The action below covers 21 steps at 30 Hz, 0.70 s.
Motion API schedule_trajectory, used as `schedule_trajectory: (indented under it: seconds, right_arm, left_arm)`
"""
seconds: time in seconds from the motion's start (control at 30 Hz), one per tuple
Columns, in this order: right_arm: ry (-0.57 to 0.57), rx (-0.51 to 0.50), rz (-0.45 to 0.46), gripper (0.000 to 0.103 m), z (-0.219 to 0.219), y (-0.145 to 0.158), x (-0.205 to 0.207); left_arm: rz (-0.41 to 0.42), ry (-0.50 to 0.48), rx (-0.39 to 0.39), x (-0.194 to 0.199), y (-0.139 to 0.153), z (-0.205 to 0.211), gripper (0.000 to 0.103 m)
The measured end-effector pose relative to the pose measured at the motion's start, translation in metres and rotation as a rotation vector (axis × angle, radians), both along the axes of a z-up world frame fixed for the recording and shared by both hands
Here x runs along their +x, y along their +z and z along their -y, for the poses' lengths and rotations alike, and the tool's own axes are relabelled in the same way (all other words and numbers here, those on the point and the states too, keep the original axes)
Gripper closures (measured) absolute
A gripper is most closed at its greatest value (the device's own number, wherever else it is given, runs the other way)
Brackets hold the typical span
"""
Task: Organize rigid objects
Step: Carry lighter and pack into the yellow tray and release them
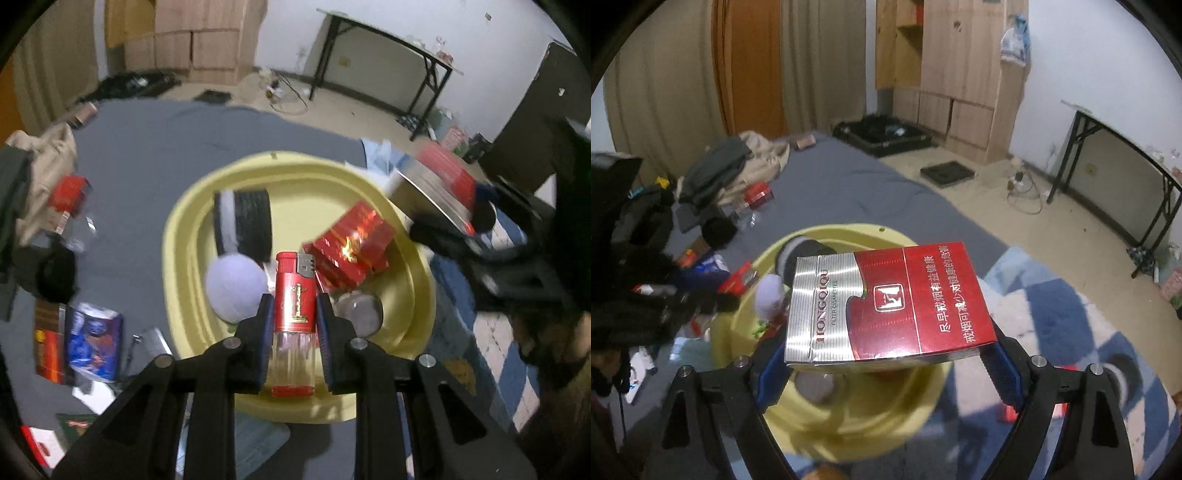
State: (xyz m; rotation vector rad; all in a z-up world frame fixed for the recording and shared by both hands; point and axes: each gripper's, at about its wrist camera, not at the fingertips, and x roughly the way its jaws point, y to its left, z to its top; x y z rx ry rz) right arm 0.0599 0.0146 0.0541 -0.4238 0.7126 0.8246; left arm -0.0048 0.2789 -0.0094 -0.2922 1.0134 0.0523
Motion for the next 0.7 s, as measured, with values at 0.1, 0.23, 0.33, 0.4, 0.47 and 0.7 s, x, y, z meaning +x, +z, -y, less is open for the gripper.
schedule_trajectory:
  seconds: [0.1, 0.23, 0.33, 0.4, 0.47, 0.7]
  right_arm:
    - [-0.002, -0.042, -0.043, 0.013, -0.039, -0.01, 0.036]
    - [-0.012, -0.088, -0.098, 0.013, -0.083, -0.028, 0.069]
    - [-0.007, -0.123, -0.111, 0.013, -0.105, -0.041, 0.08]
    - [-0.002, -0.148, -0.118, 0.013, -0.117, -0.049, 0.085]
    - [-0.004, -0.161, -0.114, 0.013, -0.123, -0.057, 0.088]
    - [-0.021, -0.171, -0.157, 0.012, -0.141, -0.082, 0.105]
  left_arm:
    - [-0.026, -0.035, -0.014, 0.004, -0.014, 0.003, 0.079]
    - [-0.041, -0.059, -0.016, 0.011, -0.024, 0.005, 0.079]
    - [-0.051, -0.059, -0.03, 0.015, -0.03, 0.004, 0.079]
    - [-0.068, -0.074, -0.019, 0.017, -0.036, 0.008, 0.079]
    - [-0.082, -0.079, -0.015, 0.019, -0.041, 0.01, 0.079]
    - [-0.097, -0.067, -0.023, 0.026, -0.047, 0.01, 0.079]
